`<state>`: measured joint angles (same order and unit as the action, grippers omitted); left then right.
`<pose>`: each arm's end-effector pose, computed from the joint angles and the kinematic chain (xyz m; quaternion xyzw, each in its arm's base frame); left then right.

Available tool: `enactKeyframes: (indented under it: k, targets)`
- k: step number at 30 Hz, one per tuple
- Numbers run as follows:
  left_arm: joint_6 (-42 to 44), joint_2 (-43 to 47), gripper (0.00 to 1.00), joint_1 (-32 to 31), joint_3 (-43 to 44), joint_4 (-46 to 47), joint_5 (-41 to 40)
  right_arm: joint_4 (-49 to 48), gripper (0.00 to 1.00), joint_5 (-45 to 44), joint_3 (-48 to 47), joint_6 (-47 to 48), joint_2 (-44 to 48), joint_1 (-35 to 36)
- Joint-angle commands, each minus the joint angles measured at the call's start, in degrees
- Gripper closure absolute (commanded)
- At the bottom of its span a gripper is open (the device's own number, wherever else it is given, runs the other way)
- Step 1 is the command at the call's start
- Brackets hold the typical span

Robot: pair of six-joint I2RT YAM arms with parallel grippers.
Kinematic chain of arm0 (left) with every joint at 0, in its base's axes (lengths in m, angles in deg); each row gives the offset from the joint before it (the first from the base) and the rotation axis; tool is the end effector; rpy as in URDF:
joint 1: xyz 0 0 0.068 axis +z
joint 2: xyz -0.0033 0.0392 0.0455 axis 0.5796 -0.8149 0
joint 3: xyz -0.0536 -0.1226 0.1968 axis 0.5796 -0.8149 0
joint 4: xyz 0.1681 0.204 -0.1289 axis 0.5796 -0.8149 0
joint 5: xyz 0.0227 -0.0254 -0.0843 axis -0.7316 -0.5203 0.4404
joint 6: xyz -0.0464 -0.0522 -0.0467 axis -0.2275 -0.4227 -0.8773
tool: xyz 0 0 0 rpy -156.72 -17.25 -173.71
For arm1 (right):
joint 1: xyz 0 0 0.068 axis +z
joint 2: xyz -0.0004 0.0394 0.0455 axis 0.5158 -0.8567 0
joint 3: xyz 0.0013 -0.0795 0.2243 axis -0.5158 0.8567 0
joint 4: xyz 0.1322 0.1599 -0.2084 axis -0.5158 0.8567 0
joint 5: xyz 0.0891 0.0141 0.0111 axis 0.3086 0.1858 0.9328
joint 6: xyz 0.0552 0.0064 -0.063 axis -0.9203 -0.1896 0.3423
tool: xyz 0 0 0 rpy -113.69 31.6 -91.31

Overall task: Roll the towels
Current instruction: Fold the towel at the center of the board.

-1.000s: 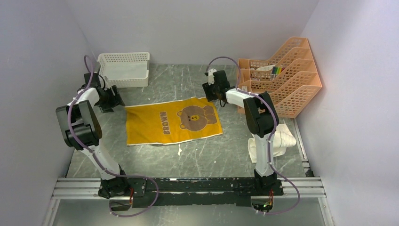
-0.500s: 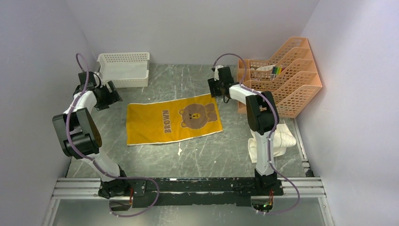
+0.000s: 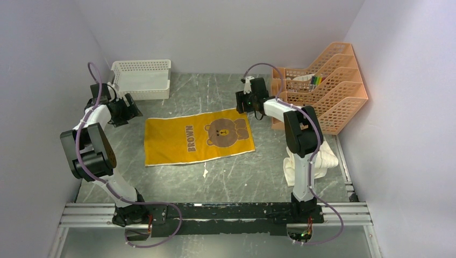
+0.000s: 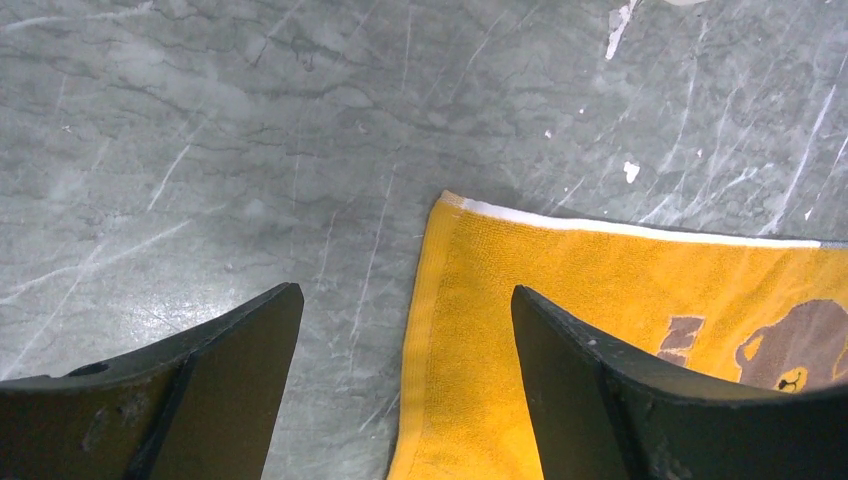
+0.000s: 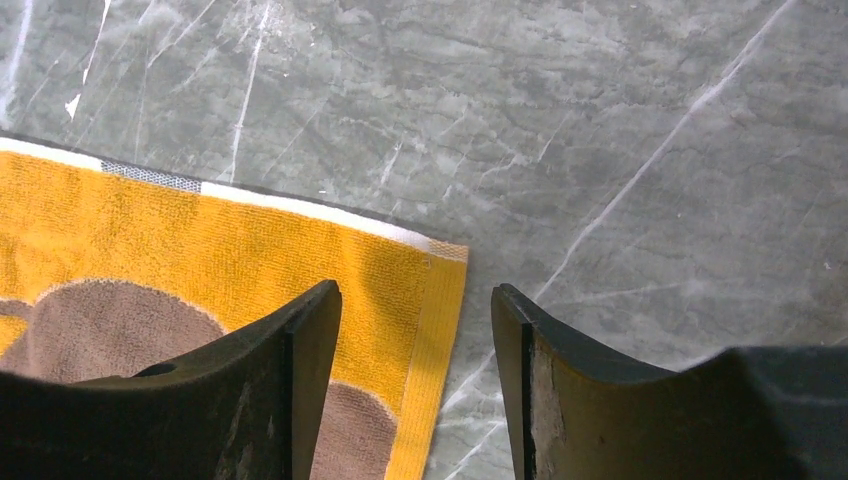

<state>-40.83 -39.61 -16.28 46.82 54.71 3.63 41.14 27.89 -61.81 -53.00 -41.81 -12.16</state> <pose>0.3950 0.1157 0.1250 -0.2154 0.9185 -0.1136 0.3115 0.4722 0.1748 0.0798 -0.1538 0.8988 0.1549 0.3802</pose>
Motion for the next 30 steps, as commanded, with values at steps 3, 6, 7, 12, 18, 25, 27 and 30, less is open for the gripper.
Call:
enactKeyframes:
  k: [3,6,7,12,18,25,27,30]
  targets:
    - [0.4,-0.4,0.13,0.4,-0.3,1.4,2.4,0.1,0.43,-1.3,-1.0,0.4,-2.4,0.6]
    - [0.4,-0.2,0.12,0.4,-0.3,1.5,2.7,0.0,0.45,-2.1,-0.8,0.4,-3.5,0.7]
    - [0.5,-0.3,0.12,0.4,-0.3,1.5,2.6,0.0,0.47,-2.6,-0.6,0.5,-3.7,0.8]
    - [1.2,-2.7,0.14,0.4,0.2,0.6,4.2,0.1,0.55,-8.3,0.4,2.6,-3.3,2.2]
    - [1.8,-6.2,0.17,-0.2,1.6,-0.2,6.0,0.7,1.00,-13.0,0.1,3.3,-3.9,2.7]
    - [0.9,-12.2,0.19,-2.5,6.5,-0.6,7.1,0.1,1.00,-12.4,0.3,2.0,-2.4,2.6]
    - [0.4,-13.7,0.19,-3.0,8.0,-0.4,6.9,0.4,1.00,-12.2,0.1,2.1,-2.1,2.6]
    - [0.4,-16.2,0.25,-3.6,10.7,-1.5,4.8,0.8,1.00,-11.9,0.2,2.1,-1.4,2.6]
